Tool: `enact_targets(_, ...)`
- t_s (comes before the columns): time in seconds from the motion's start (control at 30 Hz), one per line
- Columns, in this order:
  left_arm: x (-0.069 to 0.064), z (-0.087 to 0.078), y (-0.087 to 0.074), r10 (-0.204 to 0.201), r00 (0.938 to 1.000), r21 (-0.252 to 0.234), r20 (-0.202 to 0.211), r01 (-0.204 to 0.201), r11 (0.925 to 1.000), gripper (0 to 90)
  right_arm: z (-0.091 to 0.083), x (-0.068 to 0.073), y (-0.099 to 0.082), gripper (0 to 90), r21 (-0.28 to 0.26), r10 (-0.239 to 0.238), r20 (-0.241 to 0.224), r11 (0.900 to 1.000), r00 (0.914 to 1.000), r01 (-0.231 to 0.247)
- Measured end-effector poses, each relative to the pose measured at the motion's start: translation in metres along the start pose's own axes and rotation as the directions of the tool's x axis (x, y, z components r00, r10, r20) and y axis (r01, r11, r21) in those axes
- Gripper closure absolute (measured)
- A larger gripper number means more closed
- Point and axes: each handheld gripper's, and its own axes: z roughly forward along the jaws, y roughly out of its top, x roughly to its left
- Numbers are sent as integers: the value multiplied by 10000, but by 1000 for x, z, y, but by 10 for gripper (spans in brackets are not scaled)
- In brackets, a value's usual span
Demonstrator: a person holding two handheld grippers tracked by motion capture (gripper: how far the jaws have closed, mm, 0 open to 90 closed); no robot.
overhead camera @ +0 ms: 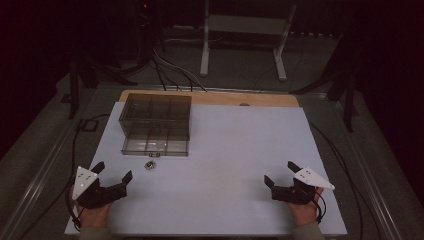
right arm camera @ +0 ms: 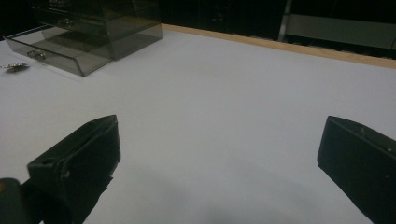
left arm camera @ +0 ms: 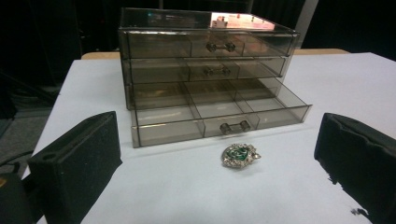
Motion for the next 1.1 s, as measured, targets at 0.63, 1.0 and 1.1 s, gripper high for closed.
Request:
enact_targets(0.63, -6, -1, 18, 316, 9995, 502, -56, -313, 9982, 37, -5, -2, 0, 0, -261, 130, 519, 9996, 9986, -116)
enact_targets(1.0, -12, 18, 27, 347, 9987, 1615, 362, -402, 9861, 5, -5, -3, 0, 0, -295, 73, 693, 9996, 9976, -53)
enact_targets(1.1, -12, 20, 31, 338, 9971, 1689, 678, -448, 9846, 5, -5, -3, 0, 0, -276, 136, 706, 9995, 9974, -117)
